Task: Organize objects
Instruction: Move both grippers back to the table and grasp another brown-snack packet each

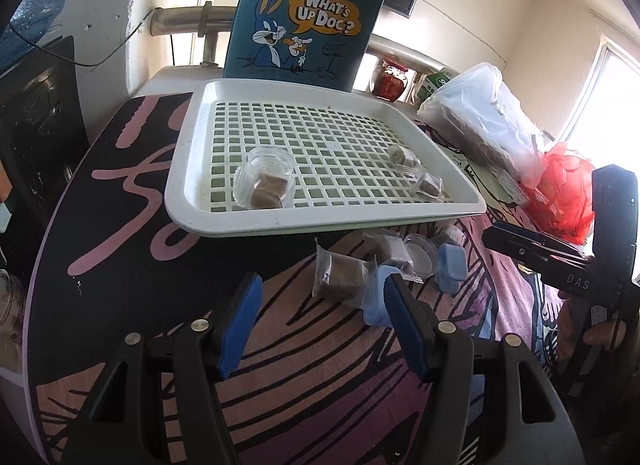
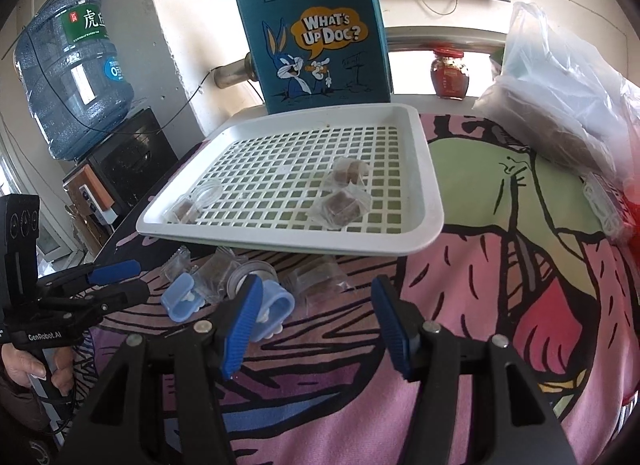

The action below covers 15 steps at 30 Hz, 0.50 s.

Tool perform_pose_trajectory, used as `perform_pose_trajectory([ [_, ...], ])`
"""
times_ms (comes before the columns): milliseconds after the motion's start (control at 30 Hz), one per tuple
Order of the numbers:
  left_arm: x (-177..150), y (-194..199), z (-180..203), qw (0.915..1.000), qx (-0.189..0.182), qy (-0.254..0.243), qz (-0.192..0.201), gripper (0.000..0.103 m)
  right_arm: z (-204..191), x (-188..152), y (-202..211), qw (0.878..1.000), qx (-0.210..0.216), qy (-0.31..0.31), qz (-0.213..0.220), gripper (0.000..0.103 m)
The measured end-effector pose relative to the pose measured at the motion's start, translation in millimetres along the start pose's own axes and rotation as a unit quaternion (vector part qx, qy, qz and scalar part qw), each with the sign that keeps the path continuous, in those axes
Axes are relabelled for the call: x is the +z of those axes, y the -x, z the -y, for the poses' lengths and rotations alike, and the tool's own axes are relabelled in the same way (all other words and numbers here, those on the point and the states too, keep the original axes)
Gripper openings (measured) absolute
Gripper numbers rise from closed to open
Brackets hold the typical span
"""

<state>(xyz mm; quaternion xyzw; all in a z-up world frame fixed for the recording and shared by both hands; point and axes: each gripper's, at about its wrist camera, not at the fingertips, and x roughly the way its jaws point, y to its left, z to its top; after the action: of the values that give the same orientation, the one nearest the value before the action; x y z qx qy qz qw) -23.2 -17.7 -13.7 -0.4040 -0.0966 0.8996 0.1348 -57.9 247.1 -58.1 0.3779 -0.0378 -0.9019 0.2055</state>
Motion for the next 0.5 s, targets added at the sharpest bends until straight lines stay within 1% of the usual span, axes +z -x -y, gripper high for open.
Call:
perform_pose_trajectory([
  [100, 4.7, -11.9, -11.7, 0.9997, 0.005, 0.022, -0.013, 0.063, 10.0, 4.7, -9.7, 1.000, -0.011, -0.001, -0.015, 0.056],
  [167, 5.7, -22.3, -12.6, 0.9994, 0.019, 0.018, -0.023, 0.063, 15.4, 8.0, -20.7, 0.999, -0.017, -0.003, -0.028, 0.053],
  [200, 5.8, -25.0, -11.5, 0.9995, 0.021, 0.015, -0.020, 0.063, 17.0, 9.3, -25.8, 0.999, -0.016, -0.002, -0.035, 0.052],
  [233, 6.7, -26.1, -9.4, 0.9996, 0.022, 0.008, -0.017, 0.063, 17.4, 10.3, -30.1, 0.999, -0.015, 0.002, -0.041, 0.051],
  [300, 8.8, -28.7, -6.2, 0.9996, 0.011, 0.009, -0.023, 0.063, 15.2, 10.6, -36.3, 0.999, -0.011, 0.011, -0.048, 0.051],
  [333, 9.2, -30.0, -2.7, 0.9997, 0.005, 0.005, -0.024, 0.063, 13.0, 10.3, -37.7, 0.999, -0.007, 0.016, -0.048, 0.051],
  [400, 8.6, -35.7, 7.7, 0.9993, 0.006, -0.016, -0.033, 0.062, 8.6, 10.3, -39.8, 0.998, -0.001, 0.025, -0.051, 0.050],
  [467, 6.2, -38.3, 18.6, 0.9986, 0.008, -0.040, -0.034, 0.062, 2.9, 8.5, -42.4, 0.998, 0.000, 0.038, -0.058, 0.050],
  [500, 5.3, -38.3, 22.0, 0.9982, 0.010, -0.049, -0.032, 0.060, 0.5, 7.3, -43.9, 0.997, 0.002, 0.042, -0.061, 0.049],
])
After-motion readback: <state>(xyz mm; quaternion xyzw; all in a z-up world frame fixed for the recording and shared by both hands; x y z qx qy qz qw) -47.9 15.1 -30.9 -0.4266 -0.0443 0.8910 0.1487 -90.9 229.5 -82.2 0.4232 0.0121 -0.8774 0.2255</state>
